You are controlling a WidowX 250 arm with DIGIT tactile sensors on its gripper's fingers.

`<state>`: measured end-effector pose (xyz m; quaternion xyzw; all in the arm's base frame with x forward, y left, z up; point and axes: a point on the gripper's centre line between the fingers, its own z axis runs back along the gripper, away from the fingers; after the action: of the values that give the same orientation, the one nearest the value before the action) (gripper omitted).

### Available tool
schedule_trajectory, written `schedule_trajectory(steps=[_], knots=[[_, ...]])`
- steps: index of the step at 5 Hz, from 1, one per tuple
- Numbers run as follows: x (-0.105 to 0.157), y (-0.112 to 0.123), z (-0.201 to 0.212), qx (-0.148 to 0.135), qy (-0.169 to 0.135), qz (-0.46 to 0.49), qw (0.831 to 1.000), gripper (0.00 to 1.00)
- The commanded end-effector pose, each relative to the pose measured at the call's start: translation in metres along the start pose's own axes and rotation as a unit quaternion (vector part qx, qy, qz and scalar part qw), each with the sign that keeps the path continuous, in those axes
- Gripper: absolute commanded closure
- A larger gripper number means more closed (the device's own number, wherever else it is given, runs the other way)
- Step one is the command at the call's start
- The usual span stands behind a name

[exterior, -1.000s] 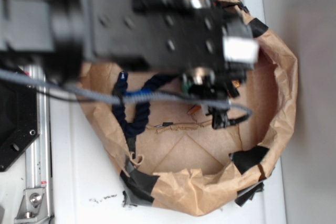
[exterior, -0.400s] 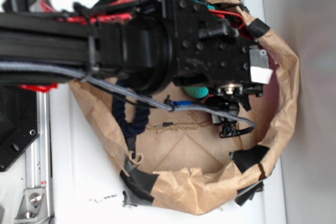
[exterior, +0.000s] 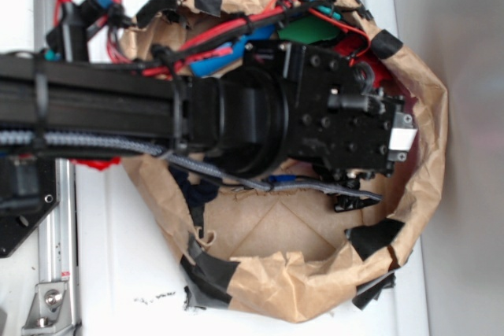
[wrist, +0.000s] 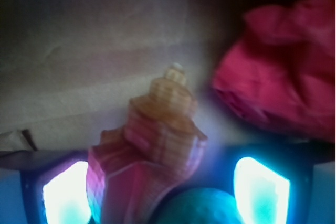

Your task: Grab the shell.

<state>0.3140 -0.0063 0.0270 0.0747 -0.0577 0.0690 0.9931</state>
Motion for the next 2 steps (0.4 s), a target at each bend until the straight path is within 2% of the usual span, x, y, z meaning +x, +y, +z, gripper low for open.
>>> schedule_trajectory(steps=[1,2], knots=[[0.000,0.013,0.088,-0.049,-0.064,-0.069,0.994,1.00],[-0.007,0.021,0.130,-0.066,-0.100,-0.089,0.989,1.00]])
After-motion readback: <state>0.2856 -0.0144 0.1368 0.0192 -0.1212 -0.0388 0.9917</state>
